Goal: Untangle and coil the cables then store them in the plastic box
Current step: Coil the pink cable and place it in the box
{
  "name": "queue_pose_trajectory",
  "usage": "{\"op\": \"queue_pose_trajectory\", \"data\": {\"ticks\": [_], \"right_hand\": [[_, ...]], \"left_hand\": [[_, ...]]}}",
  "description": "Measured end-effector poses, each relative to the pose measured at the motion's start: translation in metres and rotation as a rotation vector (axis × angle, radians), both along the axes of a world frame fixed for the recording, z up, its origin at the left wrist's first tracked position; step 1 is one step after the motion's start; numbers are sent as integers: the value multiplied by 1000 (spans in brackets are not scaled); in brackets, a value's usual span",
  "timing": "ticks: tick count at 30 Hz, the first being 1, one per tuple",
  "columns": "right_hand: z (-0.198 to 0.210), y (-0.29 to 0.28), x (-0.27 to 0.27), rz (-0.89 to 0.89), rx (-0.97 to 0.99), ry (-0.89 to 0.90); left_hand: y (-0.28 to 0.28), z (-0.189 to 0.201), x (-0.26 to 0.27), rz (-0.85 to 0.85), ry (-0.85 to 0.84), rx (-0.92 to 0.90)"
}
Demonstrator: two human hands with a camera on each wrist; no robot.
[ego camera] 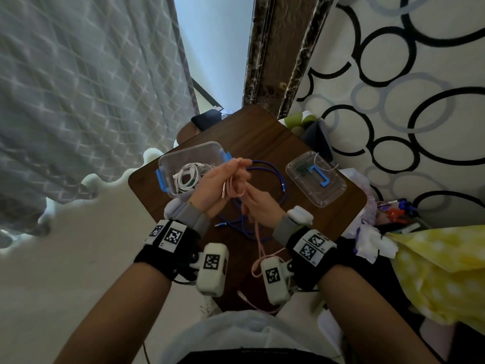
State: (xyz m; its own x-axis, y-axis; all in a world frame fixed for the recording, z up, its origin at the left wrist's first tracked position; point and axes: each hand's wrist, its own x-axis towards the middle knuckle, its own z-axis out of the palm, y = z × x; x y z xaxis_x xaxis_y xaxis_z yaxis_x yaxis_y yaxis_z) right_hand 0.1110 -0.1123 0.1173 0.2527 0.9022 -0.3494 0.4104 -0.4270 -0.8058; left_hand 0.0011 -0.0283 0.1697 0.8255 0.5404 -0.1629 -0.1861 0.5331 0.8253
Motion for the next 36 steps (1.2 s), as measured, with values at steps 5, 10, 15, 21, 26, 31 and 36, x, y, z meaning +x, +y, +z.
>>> {"op": "queue_pose_trajectory", "data": {"ticks": [5,10,15,21,26,31,36], "right_hand": [[-8,-7,-1,118,-141,4],[3,-11,-3,295,-37,-233],[18,-5,5,359,98,-422],[37,-1,36,242,335,-489],[35,1,35,208,366,-538],[40,1,34,127,378,-569],[29,1,35,86,391,-371]], "left_hand": [[12,-7,3,181,-35,14],[19,-21,4,71,180,509],[18,-34,2,-164,499,971],[20,-41,-7,-112,549,730],[15,-29,2,-161,412,513],[8,-25,0,-197,268,287],[8,-12,-8,-231,147,78]]}}
